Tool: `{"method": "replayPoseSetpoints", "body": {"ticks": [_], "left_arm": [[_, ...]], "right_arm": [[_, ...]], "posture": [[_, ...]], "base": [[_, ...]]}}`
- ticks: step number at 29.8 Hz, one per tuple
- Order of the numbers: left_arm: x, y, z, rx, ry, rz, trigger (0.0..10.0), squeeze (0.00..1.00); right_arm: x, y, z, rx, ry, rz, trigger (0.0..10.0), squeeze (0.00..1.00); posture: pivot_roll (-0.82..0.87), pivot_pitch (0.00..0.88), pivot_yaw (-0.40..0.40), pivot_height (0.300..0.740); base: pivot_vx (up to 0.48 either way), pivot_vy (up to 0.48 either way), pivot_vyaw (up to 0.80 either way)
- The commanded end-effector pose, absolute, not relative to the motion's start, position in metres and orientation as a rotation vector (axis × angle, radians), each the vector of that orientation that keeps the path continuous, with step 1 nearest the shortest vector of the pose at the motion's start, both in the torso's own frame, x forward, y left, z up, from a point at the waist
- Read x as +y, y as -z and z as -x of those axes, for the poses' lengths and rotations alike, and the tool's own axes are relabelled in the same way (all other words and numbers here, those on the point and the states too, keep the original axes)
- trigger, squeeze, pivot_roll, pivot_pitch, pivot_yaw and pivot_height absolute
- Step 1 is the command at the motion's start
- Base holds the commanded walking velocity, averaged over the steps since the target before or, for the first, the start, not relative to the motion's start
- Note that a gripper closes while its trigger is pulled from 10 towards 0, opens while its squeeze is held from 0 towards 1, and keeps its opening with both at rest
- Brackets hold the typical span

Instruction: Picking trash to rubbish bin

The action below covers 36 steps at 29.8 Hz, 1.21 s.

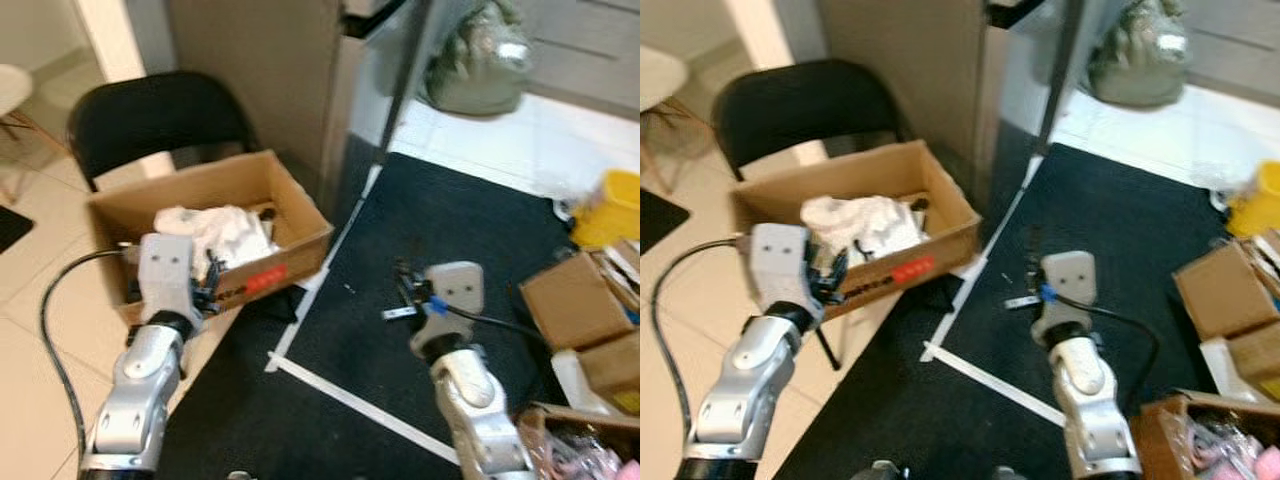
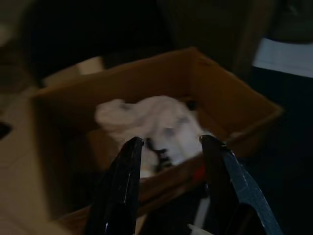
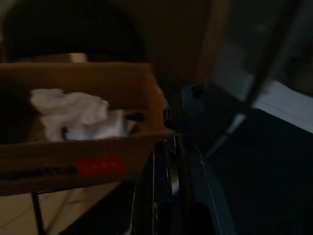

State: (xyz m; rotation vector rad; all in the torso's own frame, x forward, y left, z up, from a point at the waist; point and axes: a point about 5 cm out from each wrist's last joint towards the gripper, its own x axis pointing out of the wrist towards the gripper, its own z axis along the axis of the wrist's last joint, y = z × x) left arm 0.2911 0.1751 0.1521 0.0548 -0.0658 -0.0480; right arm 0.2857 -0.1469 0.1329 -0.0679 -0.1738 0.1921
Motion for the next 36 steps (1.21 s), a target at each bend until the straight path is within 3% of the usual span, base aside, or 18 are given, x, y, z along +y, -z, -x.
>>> {"method": "replayPoseSetpoints", "body": {"ticks": [1,8,36], "left_arm": [[0.1728,-0.1469,-0.2897,-0.043,0.06,-0.061,10.0,0.04],[0.1728,-0.1469,-0.2894,-0.044,0.06,-0.062,10.0,0.04],[0.1731,-0.1475,-0.2902,-0.046,0.066,-0.066,10.0,0.04]], "right_arm": [[-0.1546,-0.1284,-0.2831,-0.156,-0.167,0.078,10.0,0.0],[-0.1544,-0.1284,-0.2831,-0.158,-0.168,0.08,10.0,0.0],[-0.1545,-0.1268,-0.2849,-0.154,-0.16,0.063,10.0,0.0]], "posture": [[0.0,0.162,-0.024,0.74],[0.0,0.16,-0.024,0.74],[0.0,0.147,-0.026,0.74]], "base": [[0.259,0.0,0.71],[0.261,0.0,0.69],[0.262,0.0,0.0]]}}
